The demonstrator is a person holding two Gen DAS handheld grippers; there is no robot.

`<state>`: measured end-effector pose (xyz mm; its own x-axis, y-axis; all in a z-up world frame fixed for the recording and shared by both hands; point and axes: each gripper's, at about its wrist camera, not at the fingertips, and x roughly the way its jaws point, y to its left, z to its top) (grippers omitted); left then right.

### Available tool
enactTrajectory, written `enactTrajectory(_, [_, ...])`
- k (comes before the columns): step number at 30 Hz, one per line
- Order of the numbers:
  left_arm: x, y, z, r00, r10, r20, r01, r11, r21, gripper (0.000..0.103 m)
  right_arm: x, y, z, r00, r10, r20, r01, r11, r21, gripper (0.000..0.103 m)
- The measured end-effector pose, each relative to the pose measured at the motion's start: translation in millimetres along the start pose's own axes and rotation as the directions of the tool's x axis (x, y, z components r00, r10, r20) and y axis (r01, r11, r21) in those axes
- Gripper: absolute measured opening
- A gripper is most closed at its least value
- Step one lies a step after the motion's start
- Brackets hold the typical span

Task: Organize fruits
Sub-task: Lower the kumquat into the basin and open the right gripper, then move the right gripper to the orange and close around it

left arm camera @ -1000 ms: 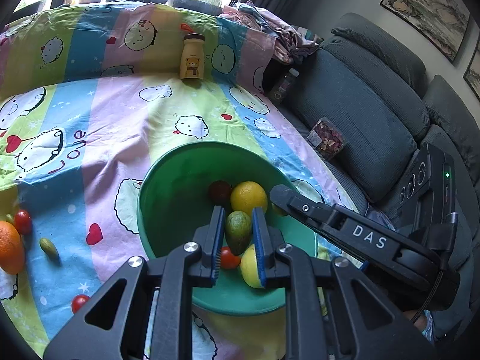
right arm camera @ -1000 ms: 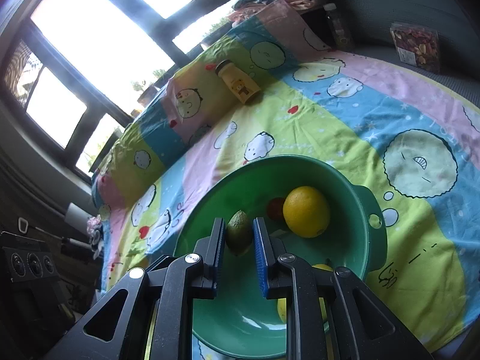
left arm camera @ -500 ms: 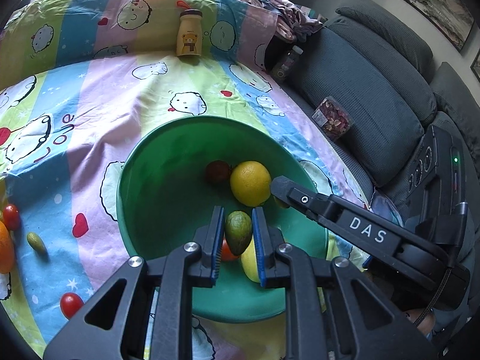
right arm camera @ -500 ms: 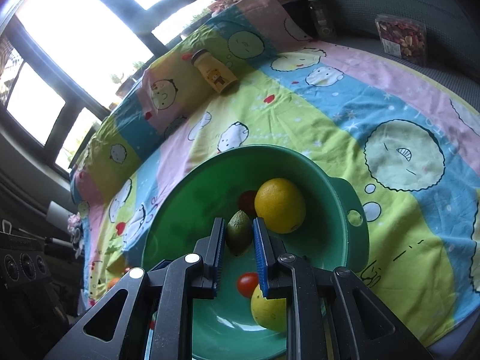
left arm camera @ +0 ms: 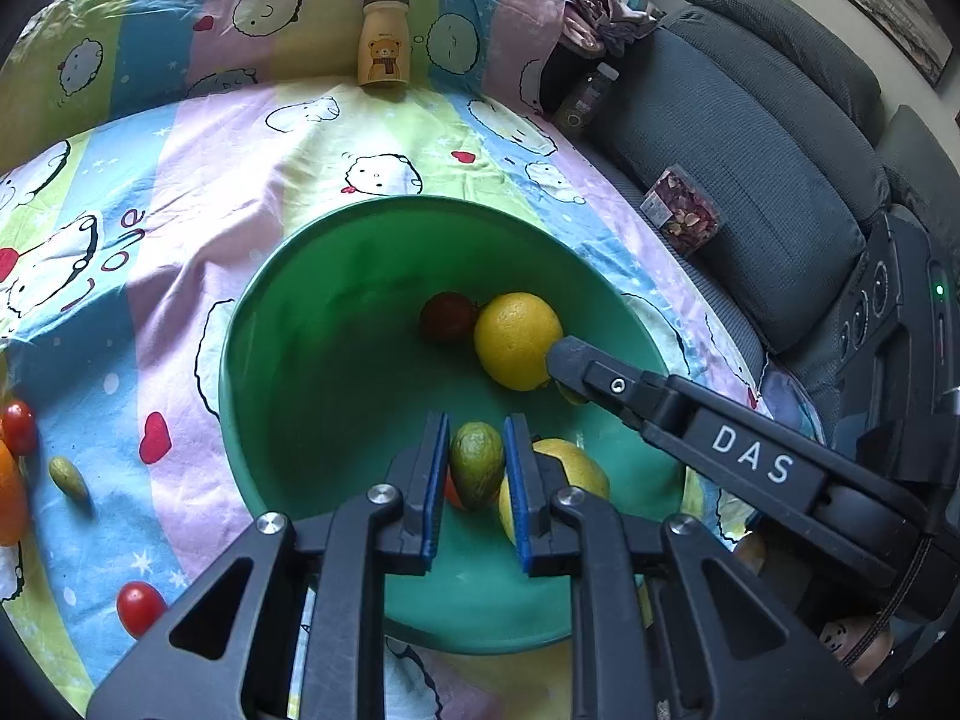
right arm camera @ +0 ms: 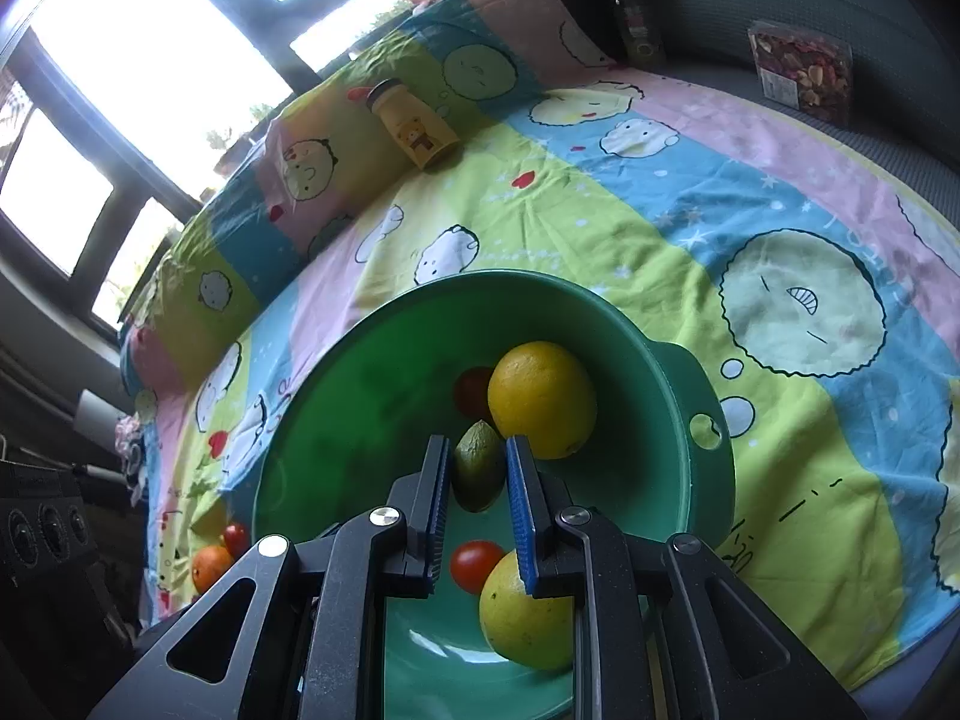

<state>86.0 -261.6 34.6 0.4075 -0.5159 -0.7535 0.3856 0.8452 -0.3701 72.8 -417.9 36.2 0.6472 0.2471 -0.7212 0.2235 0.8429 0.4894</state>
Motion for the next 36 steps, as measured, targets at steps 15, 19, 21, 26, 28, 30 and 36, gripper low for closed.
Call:
enactTrajectory(15, [-2, 9, -1, 1.0, -0.016, 0.004, 0.016, 0.999, -0.044, 0.024, 5, 6, -2, 0.997, -0.075, -0.008, 0.074, 0.997, -0.035, 0.021])
enactTrajectory(19, [-13, 10, -4, 0.999, -0.02, 0.036, 0.022, 0.999, -0.05, 0.04, 5, 8, -2, 0.998, -0.066, -0.013, 0.065, 0.997, -0.041, 0.023])
enactTrajectory(21, [-21, 11, -6, 0.998, -0.024, 0.051, 0.026, 0.998, -0.05, 0.048, 4, 10, -2, 0.998, -0.054, -0.011, 0.053, 0.998, -0.041, 0.028])
enactTrajectory(26, [-51, 26, -12, 0.993, 0.008, 0.117, 0.0, 0.998, -0.07, 0.056, -3, 19, -4, 0.999, -0.031, 0.016, 0.032, 0.998, -0.062, 0.049])
enactTrajectory(28, [-66, 37, -15, 0.989, 0.024, 0.148, -0.01, 0.995, -0.097, 0.06, -6, 26, -5, 0.999, -0.022, 0.031, 0.024, 0.997, -0.079, 0.054])
enactTrajectory(30, [-83, 50, -19, 0.982, 0.051, 0.18, -0.028, 0.991, -0.127, 0.063, -8, 34, -6, 0.999, -0.011, 0.041, 0.015, 0.995, -0.1, 0.056])
enactTrajectory(36, [-130, 96, -35, 0.947, 0.207, 0.246, -0.158, 0.966, -0.204, 0.071, -11, 63, -12, 0.998, 0.025, 0.056, -0.015, 0.985, -0.174, 0.059])
